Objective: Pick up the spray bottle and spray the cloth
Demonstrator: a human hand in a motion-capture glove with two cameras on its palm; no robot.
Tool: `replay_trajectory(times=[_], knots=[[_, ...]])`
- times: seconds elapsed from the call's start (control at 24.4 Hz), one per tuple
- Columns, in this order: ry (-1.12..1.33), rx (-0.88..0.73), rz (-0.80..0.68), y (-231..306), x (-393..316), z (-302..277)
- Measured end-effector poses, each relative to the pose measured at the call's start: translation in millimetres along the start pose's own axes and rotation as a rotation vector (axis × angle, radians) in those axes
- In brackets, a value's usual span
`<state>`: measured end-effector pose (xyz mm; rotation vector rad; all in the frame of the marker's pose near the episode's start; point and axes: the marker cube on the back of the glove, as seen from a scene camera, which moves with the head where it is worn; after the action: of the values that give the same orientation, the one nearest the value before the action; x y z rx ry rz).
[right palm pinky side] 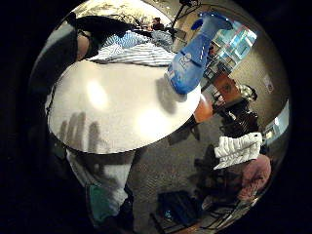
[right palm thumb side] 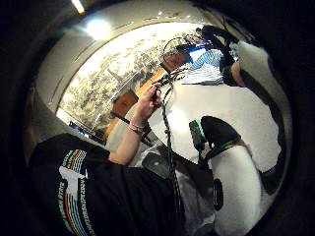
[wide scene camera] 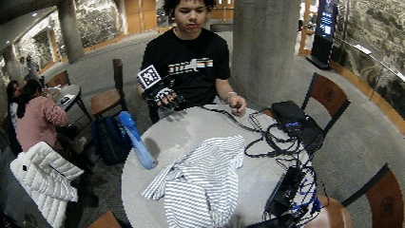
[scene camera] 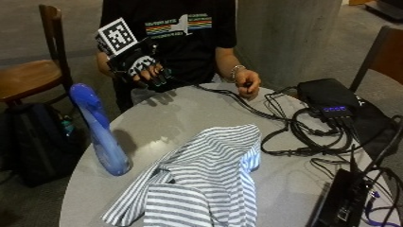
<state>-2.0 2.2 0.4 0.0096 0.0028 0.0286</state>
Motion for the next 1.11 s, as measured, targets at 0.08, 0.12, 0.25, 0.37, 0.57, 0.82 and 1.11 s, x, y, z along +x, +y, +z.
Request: replay_trajectory(times=[0.08,0.12,0.25,0.37,0.57,0.82,1.11], knots=[[0.003,0.004,0.016,1.5,-1.0,0.0],[0.004,0.004,0.023,2.3,-1.4,-0.1],[0.006,0.004,0.038,2.5,-1.1,-1.1],[0.009,0.014,0.053,1.2,1.4,-2.2],[-0.051,0.058,0.143,2.7,7.4,-6.0],[-0.334,0.211,0.304,7.9,22.7,-15.9],[-0.642,0.423,0.582,24.8,52.9,-25.9]])
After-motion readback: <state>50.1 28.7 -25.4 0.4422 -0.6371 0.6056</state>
